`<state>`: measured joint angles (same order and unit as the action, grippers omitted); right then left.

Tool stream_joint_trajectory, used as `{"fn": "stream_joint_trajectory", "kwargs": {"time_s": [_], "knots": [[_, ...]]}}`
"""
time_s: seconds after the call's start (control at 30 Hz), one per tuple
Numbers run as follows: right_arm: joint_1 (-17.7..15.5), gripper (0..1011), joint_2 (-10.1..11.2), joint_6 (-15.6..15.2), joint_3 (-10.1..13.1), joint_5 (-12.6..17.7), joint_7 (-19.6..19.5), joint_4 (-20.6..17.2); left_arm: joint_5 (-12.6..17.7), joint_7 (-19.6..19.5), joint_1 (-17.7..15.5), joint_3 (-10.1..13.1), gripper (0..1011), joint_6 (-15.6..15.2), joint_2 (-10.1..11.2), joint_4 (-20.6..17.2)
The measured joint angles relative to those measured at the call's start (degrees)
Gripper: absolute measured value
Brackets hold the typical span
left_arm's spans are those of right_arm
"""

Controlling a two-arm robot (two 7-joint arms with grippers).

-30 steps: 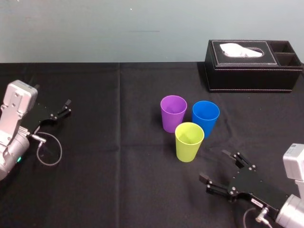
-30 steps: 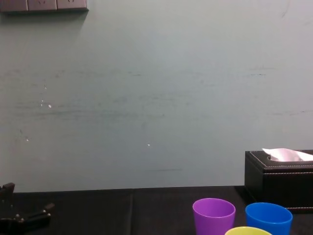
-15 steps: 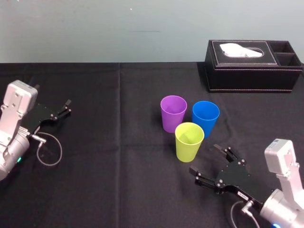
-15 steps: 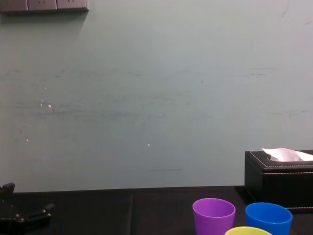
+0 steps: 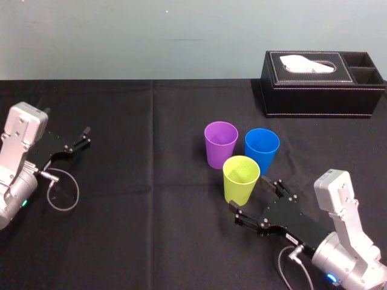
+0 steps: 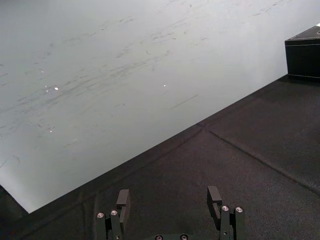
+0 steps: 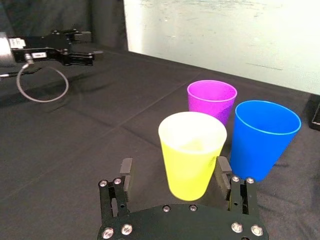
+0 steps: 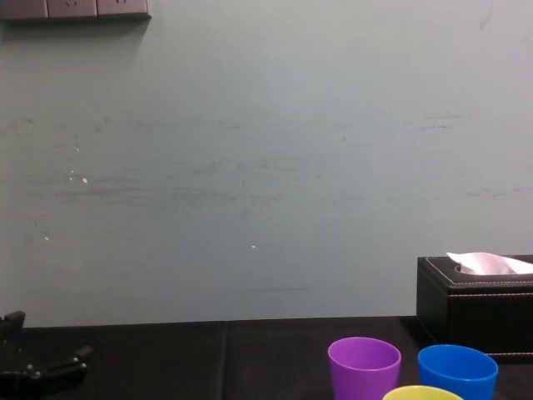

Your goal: Stack the three plastic cups sequentially using one hand.

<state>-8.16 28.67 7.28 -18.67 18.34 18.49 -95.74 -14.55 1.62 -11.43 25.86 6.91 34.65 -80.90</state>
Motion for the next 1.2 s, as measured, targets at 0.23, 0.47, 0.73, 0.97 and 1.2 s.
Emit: {"fn": "stream_joint_trajectory", "kwargs": {"time_s": [0.23, 0.47, 0.73, 0.97, 1.2], "knots": [[0.5, 1000, -2.0, 0.1, 0.4, -1.7, -1.3, 0.9, 0.0, 0.0, 0.0, 0.0, 1011, 0.0, 0.0, 0.0], [0.8, 1000, -3.9, -0.6, 1.0, -2.8, -1.8, 2.0, 0.0, 0.0, 0.0, 0.0, 1011, 0.0, 0.0, 0.0], [1.5, 1000, -5.5, -1.1, 1.4, -3.9, -1.6, 3.0, 0.0, 0.0, 0.0, 0.0, 1011, 0.0, 0.0, 0.0], [2.3, 1000, -7.1, -1.1, 1.8, -5.3, -1.2, 3.9, 0.0, 0.0, 0.0, 0.0, 1011, 0.0, 0.0, 0.0], [3.0, 1000, -8.8, -1.4, 2.0, -6.6, -1.2, 4.7, 0.0, 0.0, 0.0, 0.0, 1011, 0.0, 0.0, 0.0]]}}
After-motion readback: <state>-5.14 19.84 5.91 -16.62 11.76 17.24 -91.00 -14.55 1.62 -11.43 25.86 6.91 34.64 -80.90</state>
